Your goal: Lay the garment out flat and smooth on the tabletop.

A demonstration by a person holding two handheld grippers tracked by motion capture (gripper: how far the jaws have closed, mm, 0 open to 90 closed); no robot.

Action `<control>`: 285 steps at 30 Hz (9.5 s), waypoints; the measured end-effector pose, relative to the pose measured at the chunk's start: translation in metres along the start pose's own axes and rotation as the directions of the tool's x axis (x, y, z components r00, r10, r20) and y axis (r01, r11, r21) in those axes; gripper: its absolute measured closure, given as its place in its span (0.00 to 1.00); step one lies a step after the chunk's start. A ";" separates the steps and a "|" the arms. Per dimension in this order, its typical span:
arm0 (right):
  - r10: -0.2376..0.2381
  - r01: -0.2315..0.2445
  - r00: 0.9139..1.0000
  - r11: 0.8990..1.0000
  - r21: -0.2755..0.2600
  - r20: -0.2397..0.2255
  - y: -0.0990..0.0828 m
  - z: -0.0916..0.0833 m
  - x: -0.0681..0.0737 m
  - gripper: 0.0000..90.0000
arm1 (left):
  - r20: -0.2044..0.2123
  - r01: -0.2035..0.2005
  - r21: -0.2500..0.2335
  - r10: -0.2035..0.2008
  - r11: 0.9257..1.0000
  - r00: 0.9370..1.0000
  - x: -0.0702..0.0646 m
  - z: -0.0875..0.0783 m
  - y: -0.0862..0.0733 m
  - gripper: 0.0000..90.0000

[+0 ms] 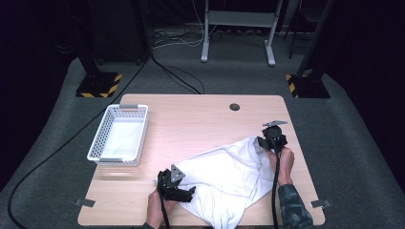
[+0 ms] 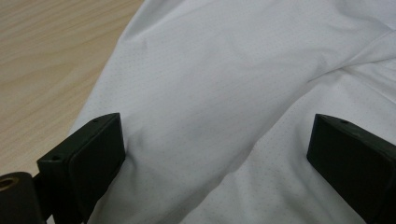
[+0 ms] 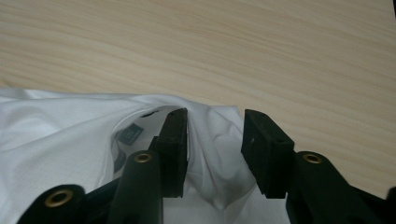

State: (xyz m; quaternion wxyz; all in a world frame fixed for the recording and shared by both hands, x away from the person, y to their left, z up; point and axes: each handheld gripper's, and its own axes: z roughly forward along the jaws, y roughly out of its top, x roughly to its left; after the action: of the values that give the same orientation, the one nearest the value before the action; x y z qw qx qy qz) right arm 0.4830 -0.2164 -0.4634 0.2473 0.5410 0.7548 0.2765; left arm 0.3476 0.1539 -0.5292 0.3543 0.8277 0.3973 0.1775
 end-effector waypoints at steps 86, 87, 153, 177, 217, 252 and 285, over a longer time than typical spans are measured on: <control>-0.017 0.010 0.990 0.999 -0.054 -0.137 -0.137 -0.038 -0.029 0.01 | -0.037 0.018 0.002 -0.018 1.000 0.999 -0.029 0.010 0.010 0.03; -0.017 0.010 0.990 0.999 -0.053 -0.138 -0.137 -0.038 -0.029 0.01 | -0.041 0.016 0.000 -0.016 1.000 0.999 -0.029 0.010 0.010 0.02; -0.005 -0.006 0.986 0.998 -0.067 -0.167 -0.138 -0.039 -0.032 0.03 | 0.106 -0.003 0.008 0.003 1.000 0.994 -0.045 0.014 0.055 0.95; -0.009 -0.002 0.987 0.998 -0.066 -0.162 -0.138 -0.039 -0.032 0.03 | 0.120 -0.088 0.043 0.082 0.995 0.989 -0.062 0.030 0.067 0.91; -0.017 0.008 0.988 0.998 -0.063 -0.151 -0.137 -0.038 -0.031 0.03 | -0.070 -0.006 0.008 0.007 1.000 0.997 -0.019 -0.026 0.039 0.51; -0.050 0.040 0.985 0.997 -0.062 -0.167 -0.136 -0.037 -0.025 0.02 | -0.010 0.044 -0.005 -0.044 0.999 0.999 0.000 -0.023 0.037 0.95; -0.091 0.078 0.977 0.994 -0.074 -0.192 -0.135 -0.042 0.011 0.12 | -0.111 0.002 0.023 0.001 1.000 0.994 -0.011 -0.014 0.004 0.37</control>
State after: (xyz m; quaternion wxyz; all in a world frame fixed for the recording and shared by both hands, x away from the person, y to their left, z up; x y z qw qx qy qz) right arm 0.3594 -0.2473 -0.5259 0.2015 0.4702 0.7881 0.3423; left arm 0.3348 0.1493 -0.5167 0.3223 0.8205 0.4185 0.2186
